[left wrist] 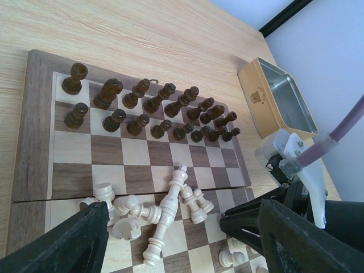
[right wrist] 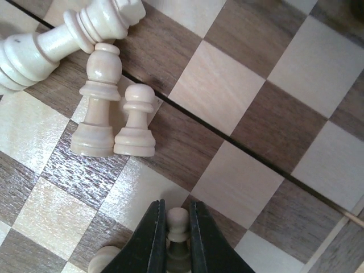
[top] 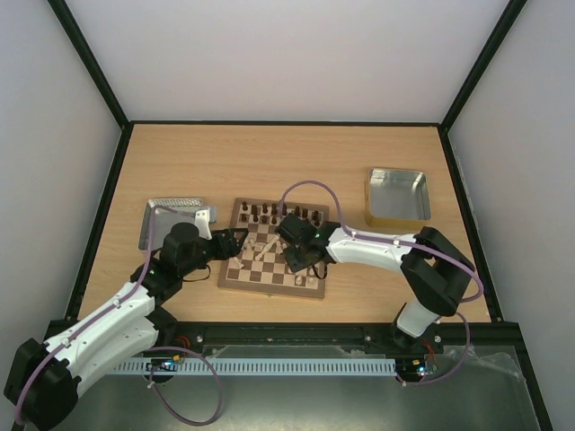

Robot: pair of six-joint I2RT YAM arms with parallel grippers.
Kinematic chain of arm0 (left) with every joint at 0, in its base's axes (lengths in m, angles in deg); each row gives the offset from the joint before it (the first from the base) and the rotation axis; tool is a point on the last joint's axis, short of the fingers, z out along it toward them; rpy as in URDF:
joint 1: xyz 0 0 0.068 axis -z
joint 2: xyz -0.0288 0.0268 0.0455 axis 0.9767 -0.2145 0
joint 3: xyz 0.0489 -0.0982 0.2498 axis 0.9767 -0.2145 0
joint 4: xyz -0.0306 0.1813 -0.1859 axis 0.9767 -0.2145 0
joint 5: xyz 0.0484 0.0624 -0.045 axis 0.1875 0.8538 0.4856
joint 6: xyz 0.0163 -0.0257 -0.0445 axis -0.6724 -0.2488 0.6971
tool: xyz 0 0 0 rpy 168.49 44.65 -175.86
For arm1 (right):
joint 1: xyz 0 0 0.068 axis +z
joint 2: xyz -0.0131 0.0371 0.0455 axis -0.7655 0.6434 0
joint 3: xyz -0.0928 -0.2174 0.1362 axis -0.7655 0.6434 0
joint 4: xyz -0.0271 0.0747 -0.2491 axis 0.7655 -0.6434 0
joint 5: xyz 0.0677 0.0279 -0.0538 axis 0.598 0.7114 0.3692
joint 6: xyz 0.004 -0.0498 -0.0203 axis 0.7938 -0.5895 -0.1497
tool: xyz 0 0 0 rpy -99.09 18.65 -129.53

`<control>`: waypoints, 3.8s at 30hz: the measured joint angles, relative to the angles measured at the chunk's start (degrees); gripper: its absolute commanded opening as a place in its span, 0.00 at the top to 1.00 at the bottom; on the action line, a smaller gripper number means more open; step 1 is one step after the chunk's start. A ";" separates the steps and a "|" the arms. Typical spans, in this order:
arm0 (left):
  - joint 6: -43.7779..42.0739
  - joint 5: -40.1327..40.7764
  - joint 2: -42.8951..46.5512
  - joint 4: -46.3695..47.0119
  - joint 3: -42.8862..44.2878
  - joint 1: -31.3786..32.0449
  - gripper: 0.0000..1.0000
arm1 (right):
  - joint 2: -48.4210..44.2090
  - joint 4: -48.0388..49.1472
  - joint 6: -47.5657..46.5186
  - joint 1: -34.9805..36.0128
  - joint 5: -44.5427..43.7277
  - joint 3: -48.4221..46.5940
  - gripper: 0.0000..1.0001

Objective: Set up the chess pieces on the board
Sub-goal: Pick up the chess piece from the chessboard.

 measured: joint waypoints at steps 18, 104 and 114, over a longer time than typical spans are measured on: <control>0.07 -0.24 0.00 0.00 -0.63 -0.11 0.26 | -8.15 23.02 -0.28 -0.02 -4.70 14.99 0.97; 3.91 -44.72 -4.63 35.60 0.61 0.31 0.97 | -28.00 16.59 9.86 -4.79 36.37 -4.17 0.56; 3.34 -45.48 -5.51 36.11 1.31 1.31 0.97 | -27.65 10.95 5.09 -4.83 39.06 -4.70 0.91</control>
